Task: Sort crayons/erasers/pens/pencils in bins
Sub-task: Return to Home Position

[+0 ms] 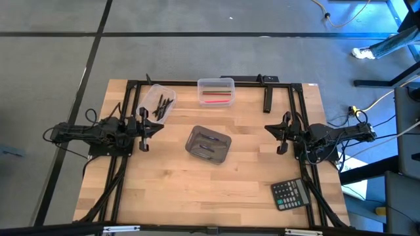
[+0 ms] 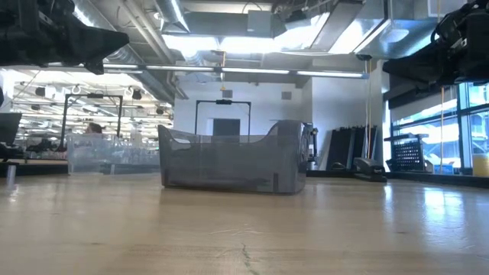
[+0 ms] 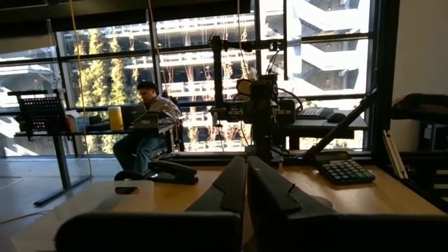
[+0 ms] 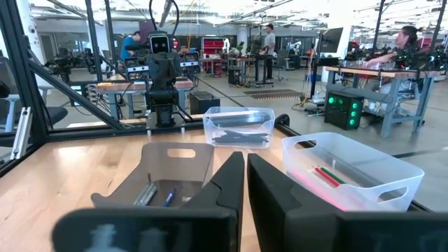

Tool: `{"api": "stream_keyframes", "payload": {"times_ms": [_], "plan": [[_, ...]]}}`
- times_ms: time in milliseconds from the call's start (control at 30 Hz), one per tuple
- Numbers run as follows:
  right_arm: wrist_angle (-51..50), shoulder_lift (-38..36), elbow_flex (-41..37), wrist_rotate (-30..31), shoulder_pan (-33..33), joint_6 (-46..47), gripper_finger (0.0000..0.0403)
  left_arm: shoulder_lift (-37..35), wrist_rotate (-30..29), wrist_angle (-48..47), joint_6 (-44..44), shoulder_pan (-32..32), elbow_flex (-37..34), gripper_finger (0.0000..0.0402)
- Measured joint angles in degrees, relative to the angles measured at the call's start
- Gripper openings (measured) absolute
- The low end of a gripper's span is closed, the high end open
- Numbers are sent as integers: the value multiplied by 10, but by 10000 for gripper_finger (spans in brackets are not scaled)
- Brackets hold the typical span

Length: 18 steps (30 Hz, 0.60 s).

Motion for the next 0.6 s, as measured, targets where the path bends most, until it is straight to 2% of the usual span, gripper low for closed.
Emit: {"api": "stream_keyframes", "payload": {"times_ms": [300,600], "plan": [[0,0,0,0,0,0,26,0,0,0,0,0,0,1],[0,0,0,0,0,0,26,0,0,0,0,0,0,18]]}}
